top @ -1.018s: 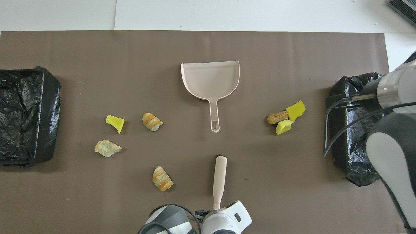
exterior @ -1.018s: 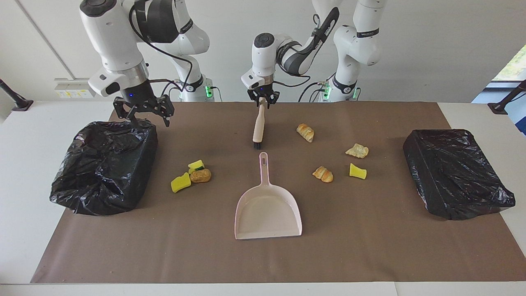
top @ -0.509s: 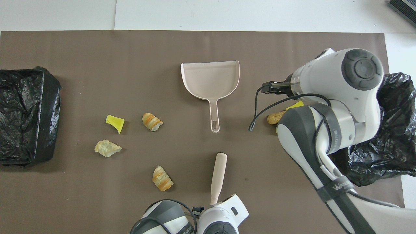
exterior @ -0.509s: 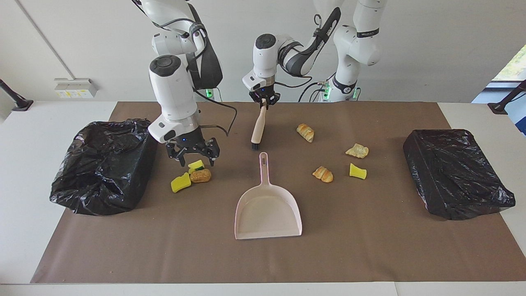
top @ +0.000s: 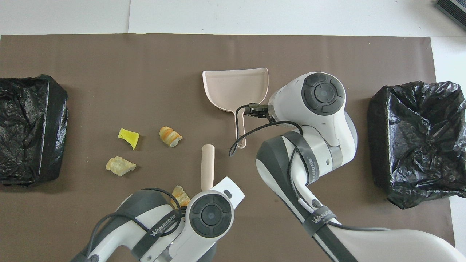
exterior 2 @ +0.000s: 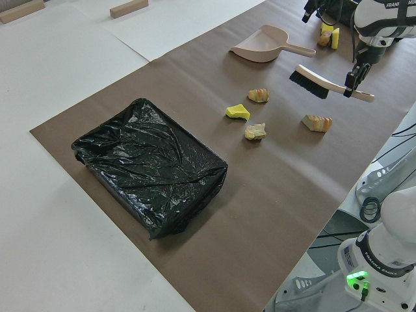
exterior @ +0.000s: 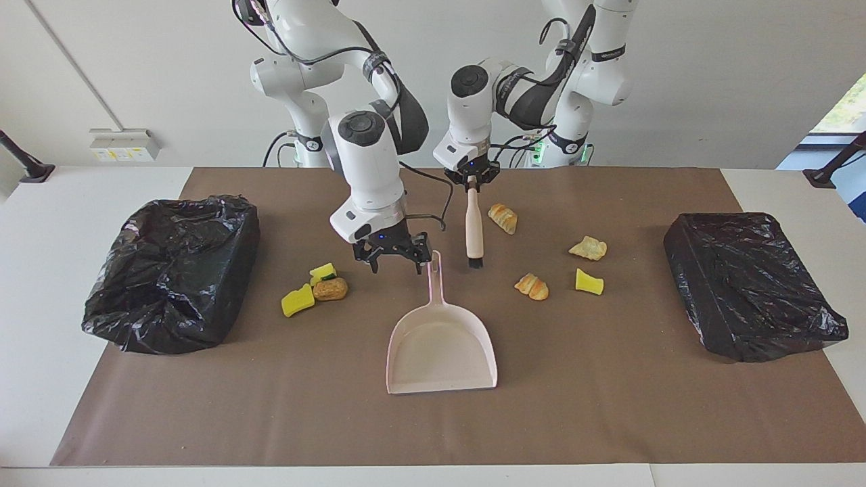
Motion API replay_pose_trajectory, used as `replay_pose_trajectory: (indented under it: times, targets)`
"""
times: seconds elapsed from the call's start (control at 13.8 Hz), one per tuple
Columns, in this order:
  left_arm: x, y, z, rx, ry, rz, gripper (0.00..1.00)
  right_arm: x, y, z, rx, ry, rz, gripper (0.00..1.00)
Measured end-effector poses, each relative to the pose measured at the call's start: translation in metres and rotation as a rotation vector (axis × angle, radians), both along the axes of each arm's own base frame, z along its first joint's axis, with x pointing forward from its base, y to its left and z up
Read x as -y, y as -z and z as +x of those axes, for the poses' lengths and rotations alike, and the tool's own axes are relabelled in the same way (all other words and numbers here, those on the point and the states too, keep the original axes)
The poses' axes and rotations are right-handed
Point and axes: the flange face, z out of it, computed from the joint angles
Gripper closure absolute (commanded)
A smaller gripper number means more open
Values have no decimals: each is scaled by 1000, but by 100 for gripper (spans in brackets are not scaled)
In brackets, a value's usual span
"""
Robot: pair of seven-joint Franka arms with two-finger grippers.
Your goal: Sweep and dump trash in bin
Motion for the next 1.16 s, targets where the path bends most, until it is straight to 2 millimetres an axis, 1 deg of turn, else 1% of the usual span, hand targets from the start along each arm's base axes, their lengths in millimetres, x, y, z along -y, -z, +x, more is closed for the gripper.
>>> replay_pose_trajectory:
  times: [0.15,0.36,0.51,0.58,0.73,0.87,1.02,1.09,1.16]
  targets:
    - [-28,-8,25,13,-19,2,100,-10,18,-3,-25,-16,-12,0]
    - [-70,-16,57,17,-22,-10,100,-32,46,-11,-62,-51,-30,0]
    - [-111,-28,83,27,1,-34,100,-45,51,-17,-69,-74,-34,0]
    - [-131,-33,94,32,12,-44,100,-51,52,-21,-70,-86,-36,0]
    - [-165,-38,109,39,-1,-53,100,-59,56,-25,-63,-107,-38,0]
    - [-203,-38,125,44,-38,-41,100,-62,62,-25,-55,-150,-53,0]
    - [-253,-38,140,57,-110,-29,100,-62,70,-23,-28,-218,-91,0]
    - [-274,-37,144,60,-145,-28,100,-62,74,-21,-19,-241,-105,1]
    - [-290,-36,147,60,-166,-28,100,-61,77,-20,-18,-258,-116,3]
